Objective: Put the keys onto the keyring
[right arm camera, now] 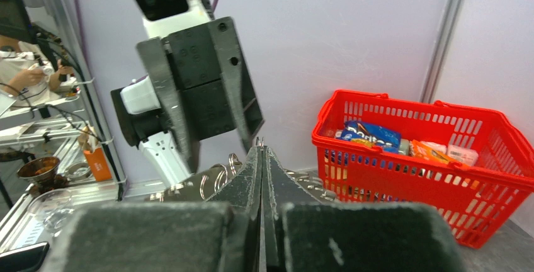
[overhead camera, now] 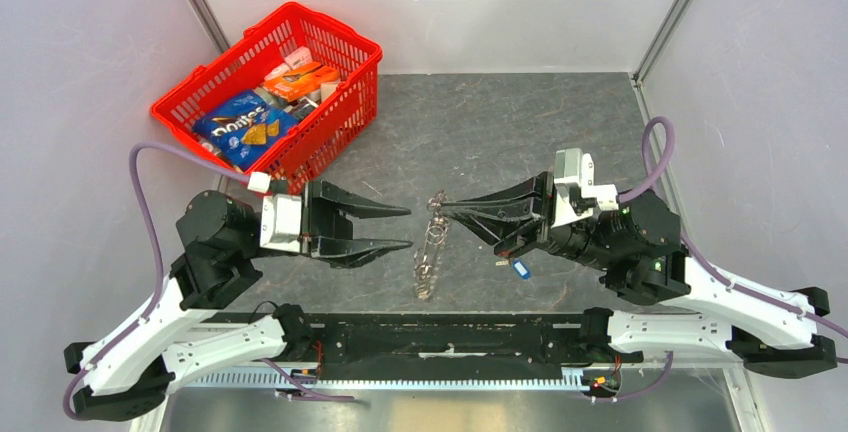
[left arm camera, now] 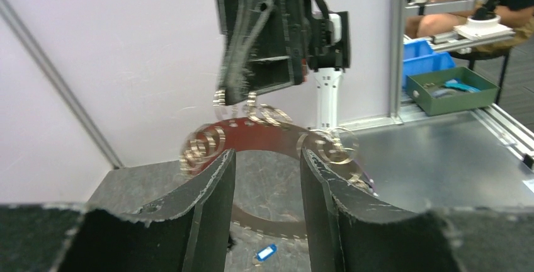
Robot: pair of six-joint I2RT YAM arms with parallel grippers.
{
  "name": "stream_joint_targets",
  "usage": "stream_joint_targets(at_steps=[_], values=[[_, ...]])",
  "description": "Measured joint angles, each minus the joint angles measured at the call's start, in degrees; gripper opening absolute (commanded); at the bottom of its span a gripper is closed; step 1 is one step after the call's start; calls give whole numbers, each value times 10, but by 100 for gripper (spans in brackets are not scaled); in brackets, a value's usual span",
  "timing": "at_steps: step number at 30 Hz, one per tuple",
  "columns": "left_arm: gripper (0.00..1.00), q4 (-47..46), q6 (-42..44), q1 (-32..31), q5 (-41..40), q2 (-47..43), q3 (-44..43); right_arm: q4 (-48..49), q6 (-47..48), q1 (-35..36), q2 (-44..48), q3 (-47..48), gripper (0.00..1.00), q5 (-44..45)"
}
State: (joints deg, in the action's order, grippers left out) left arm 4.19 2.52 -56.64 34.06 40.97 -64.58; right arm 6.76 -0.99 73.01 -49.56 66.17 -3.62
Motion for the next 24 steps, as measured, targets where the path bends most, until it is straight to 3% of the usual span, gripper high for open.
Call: stream_joint_targets(at_steps=[12,24], values=[[47,-14,-4,0,-79,29,-14,-6,1,0,4,0,0,-108],[46,-44,-41,0,-62,38,-14,-28,19,0,-17,23,0,-137]])
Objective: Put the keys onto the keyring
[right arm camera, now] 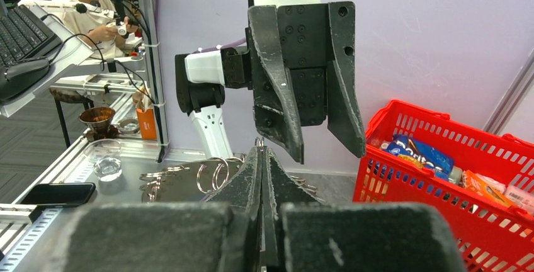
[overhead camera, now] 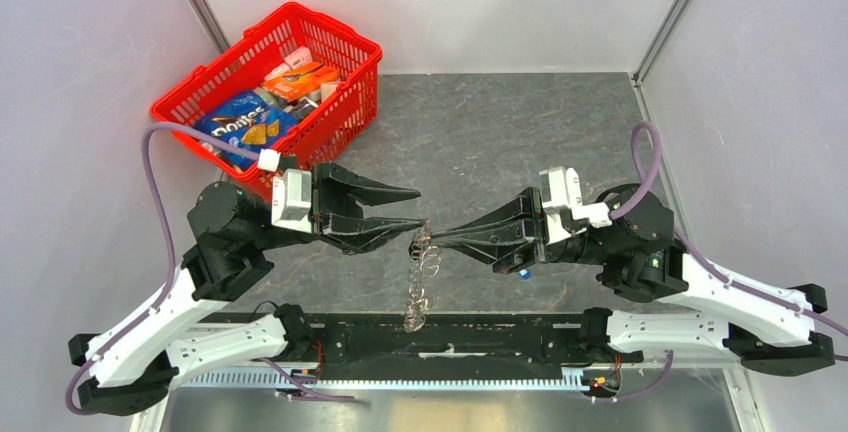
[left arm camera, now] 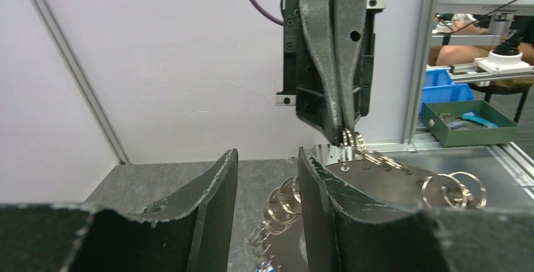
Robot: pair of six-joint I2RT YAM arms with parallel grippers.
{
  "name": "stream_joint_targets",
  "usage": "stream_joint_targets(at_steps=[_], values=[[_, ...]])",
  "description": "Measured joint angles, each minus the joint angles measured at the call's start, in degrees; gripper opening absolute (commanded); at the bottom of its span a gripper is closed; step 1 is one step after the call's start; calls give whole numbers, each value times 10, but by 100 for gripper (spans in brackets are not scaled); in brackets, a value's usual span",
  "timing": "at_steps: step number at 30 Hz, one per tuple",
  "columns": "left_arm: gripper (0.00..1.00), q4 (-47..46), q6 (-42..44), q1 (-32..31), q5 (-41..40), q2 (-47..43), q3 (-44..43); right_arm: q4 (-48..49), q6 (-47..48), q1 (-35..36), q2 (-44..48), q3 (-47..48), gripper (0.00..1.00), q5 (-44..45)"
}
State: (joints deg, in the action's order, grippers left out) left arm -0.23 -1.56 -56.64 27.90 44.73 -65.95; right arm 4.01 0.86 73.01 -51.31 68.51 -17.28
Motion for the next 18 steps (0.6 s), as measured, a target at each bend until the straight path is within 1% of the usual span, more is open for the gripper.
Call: stream_joint_targets(at_steps=[10,18], values=[[44,0,-36,0,18,-40,16,4,11,0,0,0,0,11],[43,-25,-66,0,26,-59,35,62,2,0,14,-13,0,13]])
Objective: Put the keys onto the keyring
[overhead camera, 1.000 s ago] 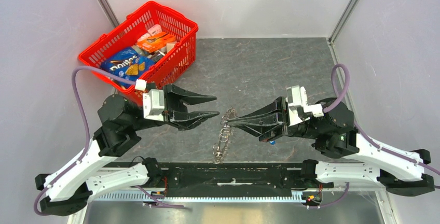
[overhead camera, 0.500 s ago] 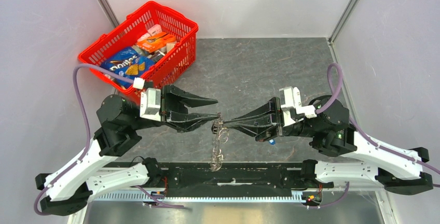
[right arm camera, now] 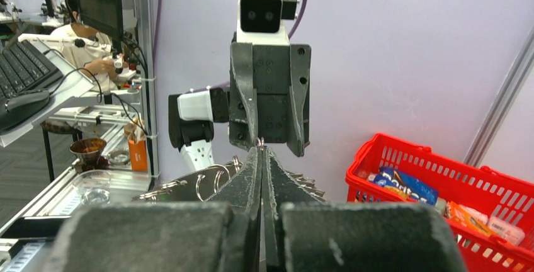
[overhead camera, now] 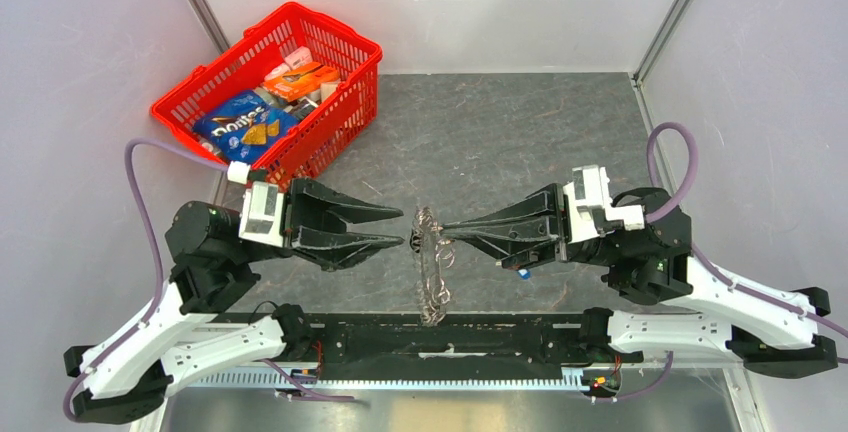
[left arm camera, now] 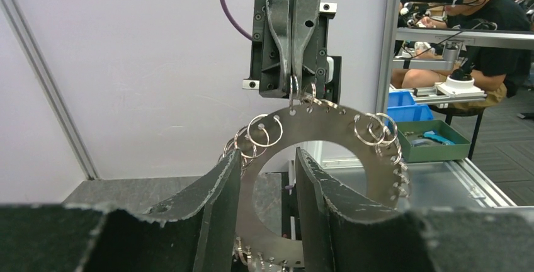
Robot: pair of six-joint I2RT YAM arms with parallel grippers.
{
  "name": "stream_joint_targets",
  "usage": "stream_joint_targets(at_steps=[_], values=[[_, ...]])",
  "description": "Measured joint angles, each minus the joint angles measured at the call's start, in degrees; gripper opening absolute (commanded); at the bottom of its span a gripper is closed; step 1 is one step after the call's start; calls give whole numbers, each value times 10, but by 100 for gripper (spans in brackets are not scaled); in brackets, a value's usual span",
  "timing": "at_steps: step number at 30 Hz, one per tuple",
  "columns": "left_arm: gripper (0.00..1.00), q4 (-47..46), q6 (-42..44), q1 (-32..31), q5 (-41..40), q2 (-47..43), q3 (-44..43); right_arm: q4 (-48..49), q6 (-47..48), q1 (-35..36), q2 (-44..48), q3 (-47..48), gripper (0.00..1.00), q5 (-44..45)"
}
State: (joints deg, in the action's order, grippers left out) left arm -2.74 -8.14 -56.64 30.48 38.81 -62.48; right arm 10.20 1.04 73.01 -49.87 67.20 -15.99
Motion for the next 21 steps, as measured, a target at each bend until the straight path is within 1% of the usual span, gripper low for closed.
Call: stream_joint_targets(at_steps=[6,16,21], values=[[38,-56,-47,0,10,14,19,57,-16,0,5,-22,0,0],[35,-179,-139,0,17,51,52,139,-40,0,6,-71,0,4],[34,-216,-165,0,17,61,56,177,-45,0,5,-87,0,4]])
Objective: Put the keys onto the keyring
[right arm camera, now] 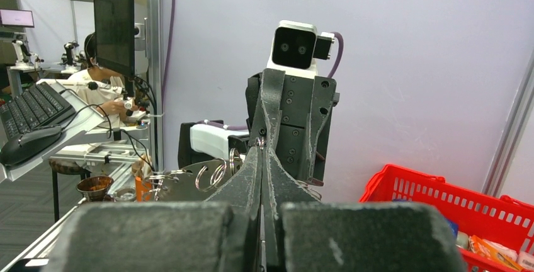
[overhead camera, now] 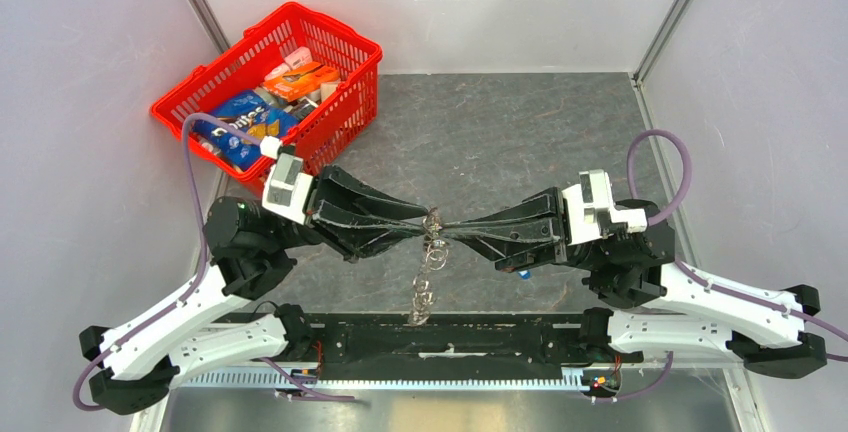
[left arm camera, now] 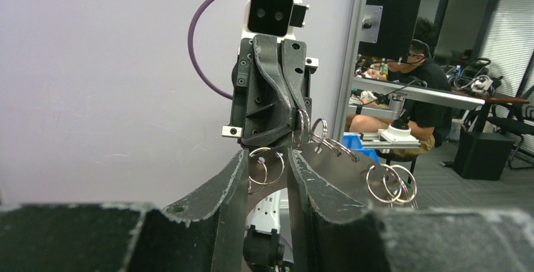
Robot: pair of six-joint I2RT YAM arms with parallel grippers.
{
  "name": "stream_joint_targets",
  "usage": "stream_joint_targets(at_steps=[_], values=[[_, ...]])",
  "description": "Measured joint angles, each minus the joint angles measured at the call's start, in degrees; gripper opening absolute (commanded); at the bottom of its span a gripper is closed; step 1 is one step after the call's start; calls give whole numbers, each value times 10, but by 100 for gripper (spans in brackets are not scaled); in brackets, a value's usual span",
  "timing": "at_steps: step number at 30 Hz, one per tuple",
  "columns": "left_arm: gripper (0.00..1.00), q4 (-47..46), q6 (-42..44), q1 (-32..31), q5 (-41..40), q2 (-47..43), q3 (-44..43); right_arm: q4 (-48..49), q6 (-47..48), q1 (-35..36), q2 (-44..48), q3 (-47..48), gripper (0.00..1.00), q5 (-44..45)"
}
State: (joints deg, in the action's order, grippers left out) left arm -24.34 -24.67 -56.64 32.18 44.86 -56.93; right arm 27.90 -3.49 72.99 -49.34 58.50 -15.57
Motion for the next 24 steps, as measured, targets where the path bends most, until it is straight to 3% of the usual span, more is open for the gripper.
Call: stream_joint_targets(at_steps=[24], values=[[30,-100,-66,0,15,19,10,82,-2,0,-19,-14,0,25]])
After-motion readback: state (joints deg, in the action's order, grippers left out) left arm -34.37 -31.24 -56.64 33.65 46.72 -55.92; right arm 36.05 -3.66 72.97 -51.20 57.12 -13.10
